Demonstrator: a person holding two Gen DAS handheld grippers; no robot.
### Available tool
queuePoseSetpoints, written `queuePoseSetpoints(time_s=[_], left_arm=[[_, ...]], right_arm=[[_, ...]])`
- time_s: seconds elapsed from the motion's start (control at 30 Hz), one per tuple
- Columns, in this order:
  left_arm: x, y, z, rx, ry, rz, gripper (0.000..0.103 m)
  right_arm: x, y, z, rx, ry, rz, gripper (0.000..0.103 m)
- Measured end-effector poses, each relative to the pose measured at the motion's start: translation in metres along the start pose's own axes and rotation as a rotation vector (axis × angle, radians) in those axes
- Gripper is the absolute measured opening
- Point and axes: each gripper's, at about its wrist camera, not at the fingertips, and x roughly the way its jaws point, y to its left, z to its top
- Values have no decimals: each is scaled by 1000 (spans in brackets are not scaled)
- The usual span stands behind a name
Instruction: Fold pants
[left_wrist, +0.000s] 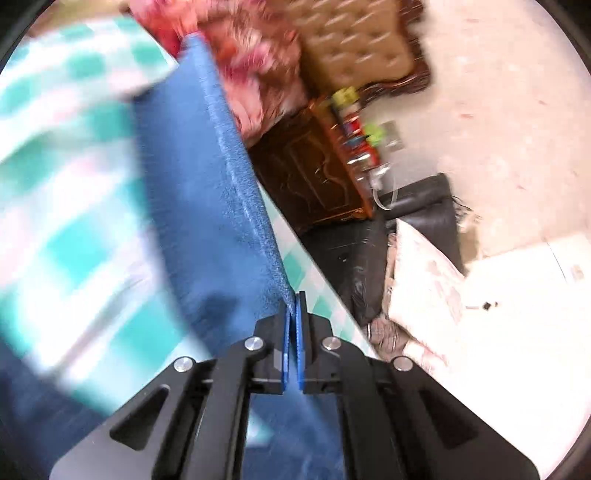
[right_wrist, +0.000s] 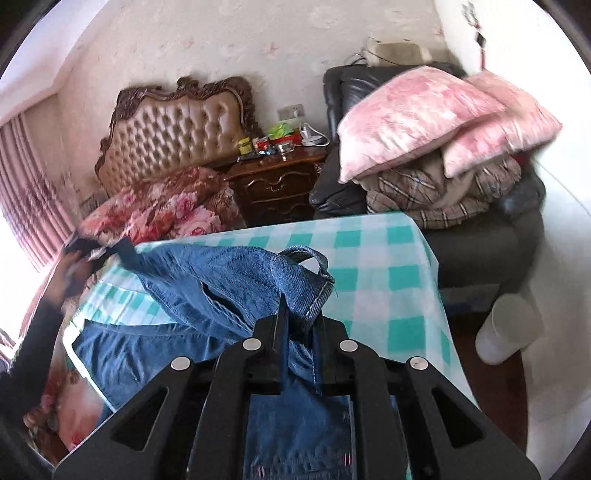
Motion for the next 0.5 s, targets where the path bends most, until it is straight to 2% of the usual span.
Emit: queuePoseSetpoints(time_s=[0.07, 0.13, 0.17, 0.27, 0.3, 0.33, 0.37, 0.43, 0.5], left_arm=[[-44, 30, -42, 2, 6, -2, 2], [-77, 83, -100, -46, 49, 19, 2], [-83, 109, -125, -78, 76, 31, 2], [-84, 170, -173, -185, 134, 44, 2], [-79, 178, -178, -195, 133, 50, 2], [-79, 183, -181, -192, 127, 43, 2], [-81, 184, -181, -186, 119, 34, 2], [-85, 177, -179, -155, 101, 19, 2], [-83, 168, -175, -130, 97, 12, 2]], right_arm=[[-4, -16, -19, 75, 27, 5, 13], [1, -36, -53, 166, 101, -28, 16], [9, -47, -77, 225, 161, -61, 21], [23, -73, -135, 392, 253, -111, 24], [25, -78, -146, 432, 265, -111, 24], [25, -82, -157, 482, 263, -115, 30], [20, -85, -168, 540, 247, -118, 40], [14, -89, -181, 621, 217, -103, 53], [8, -88, -186, 676, 180, -68, 54]])
